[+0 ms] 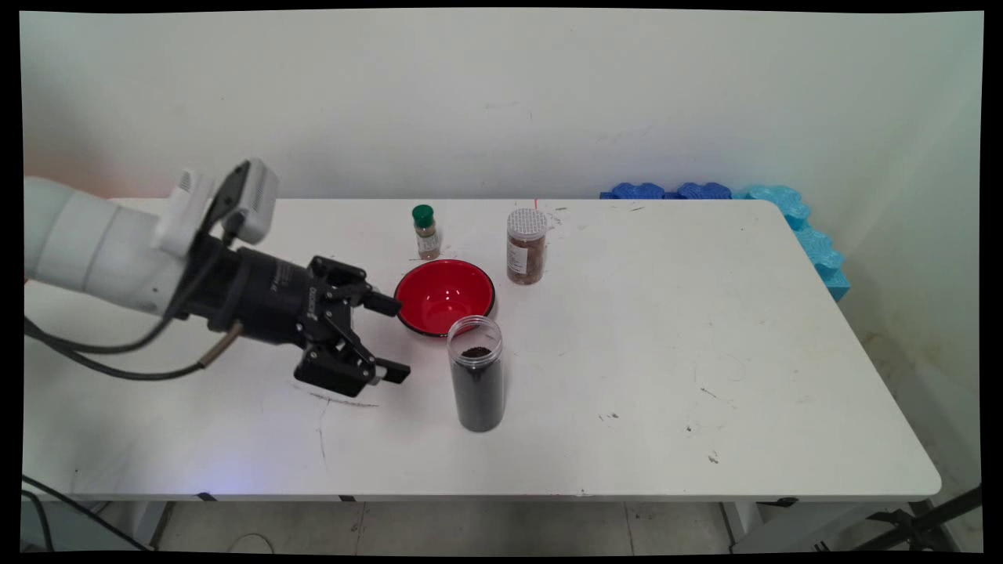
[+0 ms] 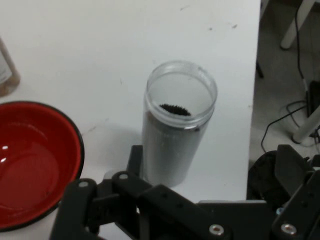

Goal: Pick up the black seasoning powder from the table

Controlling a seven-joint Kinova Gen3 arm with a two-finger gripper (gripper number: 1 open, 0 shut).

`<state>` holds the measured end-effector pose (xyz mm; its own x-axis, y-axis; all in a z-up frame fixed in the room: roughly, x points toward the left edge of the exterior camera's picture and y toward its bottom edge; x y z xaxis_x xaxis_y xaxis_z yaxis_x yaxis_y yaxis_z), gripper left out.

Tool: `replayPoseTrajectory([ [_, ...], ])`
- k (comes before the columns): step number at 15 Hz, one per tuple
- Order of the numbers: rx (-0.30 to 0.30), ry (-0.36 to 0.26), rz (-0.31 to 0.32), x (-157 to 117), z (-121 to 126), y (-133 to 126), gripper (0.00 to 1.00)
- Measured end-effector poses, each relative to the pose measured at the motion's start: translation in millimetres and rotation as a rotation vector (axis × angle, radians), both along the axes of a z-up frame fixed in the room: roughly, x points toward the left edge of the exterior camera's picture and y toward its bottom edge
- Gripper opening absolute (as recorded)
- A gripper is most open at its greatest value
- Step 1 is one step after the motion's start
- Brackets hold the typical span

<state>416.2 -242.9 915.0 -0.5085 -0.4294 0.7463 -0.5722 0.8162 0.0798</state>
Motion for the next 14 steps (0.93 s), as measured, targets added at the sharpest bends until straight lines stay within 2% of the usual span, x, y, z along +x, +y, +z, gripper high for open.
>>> replayPoseTrajectory([
  [5,0.007,-0.028,0.025,-8,-24,-6,1.0],
  [9,0.006,-0.026,0.044,-20,-37,-16,1.0],
  [14,0.0,-0.015,0.038,-35,-49,-24,1.0],
])
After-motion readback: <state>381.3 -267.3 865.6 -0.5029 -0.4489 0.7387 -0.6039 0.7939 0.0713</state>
